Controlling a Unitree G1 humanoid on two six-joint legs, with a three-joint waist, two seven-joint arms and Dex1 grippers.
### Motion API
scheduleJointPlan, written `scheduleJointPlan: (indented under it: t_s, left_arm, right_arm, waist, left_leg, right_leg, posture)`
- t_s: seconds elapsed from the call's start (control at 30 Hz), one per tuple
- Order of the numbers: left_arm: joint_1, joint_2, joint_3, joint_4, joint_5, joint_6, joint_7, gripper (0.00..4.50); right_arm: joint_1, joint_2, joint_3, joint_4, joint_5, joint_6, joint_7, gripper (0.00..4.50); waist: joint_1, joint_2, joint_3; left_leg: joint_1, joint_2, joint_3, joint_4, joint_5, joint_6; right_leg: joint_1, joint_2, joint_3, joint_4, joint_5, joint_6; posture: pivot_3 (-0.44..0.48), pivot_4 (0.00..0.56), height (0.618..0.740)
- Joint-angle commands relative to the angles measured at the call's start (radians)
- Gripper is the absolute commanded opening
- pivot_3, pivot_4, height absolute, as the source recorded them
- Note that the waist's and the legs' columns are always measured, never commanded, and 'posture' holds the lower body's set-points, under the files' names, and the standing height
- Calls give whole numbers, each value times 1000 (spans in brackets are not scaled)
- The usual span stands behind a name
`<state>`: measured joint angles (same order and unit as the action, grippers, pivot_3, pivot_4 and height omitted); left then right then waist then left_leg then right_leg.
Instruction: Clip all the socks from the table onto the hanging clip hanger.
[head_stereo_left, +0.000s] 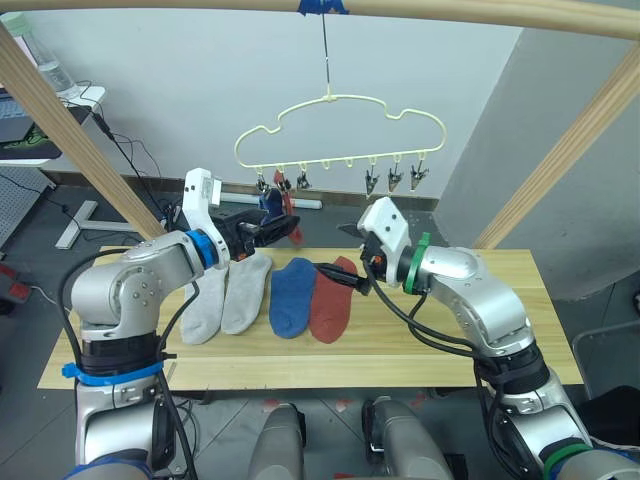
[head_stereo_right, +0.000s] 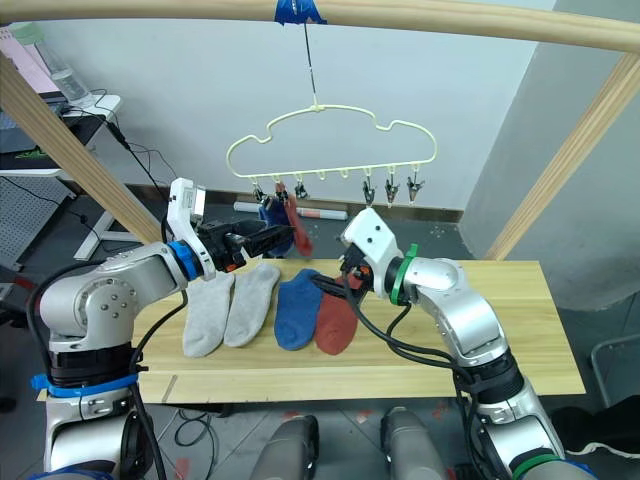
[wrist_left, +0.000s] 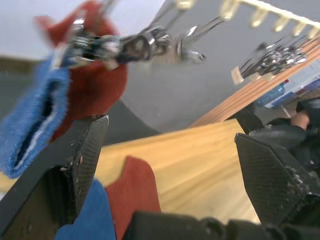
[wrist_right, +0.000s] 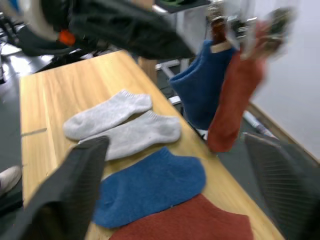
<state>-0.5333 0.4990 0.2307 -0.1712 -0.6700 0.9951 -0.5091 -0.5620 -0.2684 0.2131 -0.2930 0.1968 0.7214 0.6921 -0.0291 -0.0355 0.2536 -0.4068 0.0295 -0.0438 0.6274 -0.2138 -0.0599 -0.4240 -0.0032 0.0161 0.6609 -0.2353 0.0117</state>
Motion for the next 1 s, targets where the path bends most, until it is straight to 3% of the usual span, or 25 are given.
scheduleJointPlan:
  t_s: [0.03, 0.23, 0.37, 0.47, 0.57, 1.0]
  left_arm:
    - [22, -30, -11, -96, 57, -133, 40, 4500]
    - [108, -55, -79, -153, 177, -322, 61, 4500]
    - [142, -152, -98, -190, 209, -433, 115, 4500]
    - [186, -180, -120, -218, 203, -461, 97, 3905]
    - [223, -183, -184, -196, 285, -540, 98, 3051]
    - [153, -239, -218, 51, 412, -771, 97, 3051]
  right_arm:
    - [17, 7, -103, -122, 101, 26, -17, 4473]
    - [30, 8, -170, -181, 187, 67, -56, 4473]
    - [64, -20, -182, -186, 184, 38, -72, 4473]
    - [63, -28, -177, -185, 189, 29, -83, 4500]
    - [63, -41, -170, -180, 189, 5, -83, 4500]
    - [49, -37, -149, -172, 198, -27, -106, 4500]
  waist:
    - [0, 0, 0]
    - [-1, 0, 0]
    - [0, 0, 0]
    - [0, 0, 0]
    - [-1, 0, 0]
    - [-1, 0, 0]
  left_leg:
    - [0, 0, 0, 0, 0, 0]
    - [-2, 0, -3, 0, 0, 0]
    - [-3, 0, -4, 0, 0, 0]
    - [-4, -1, -4, 1, 0, 0]
    - [-4, -1, -4, 1, 0, 0]
    - [-4, -1, -4, 1, 0, 1]
  right_leg:
    - [0, 0, 0, 0, 0, 0]
    - [-1, 0, 0, -1, 0, 0]
    - [0, 0, -1, -1, 0, 0]
    - [-1, 0, -1, -2, 0, 0]
    - [-1, 1, -1, -2, 0, 0]
    - [-1, 2, -3, -2, 0, 0]
  posture:
    - [1, 254, 740]
    - [-3, 252, 740]
    - [-12, 249, 740]
    - [-16, 244, 740]
    - [-22, 238, 740]
    - [-31, 223, 740]
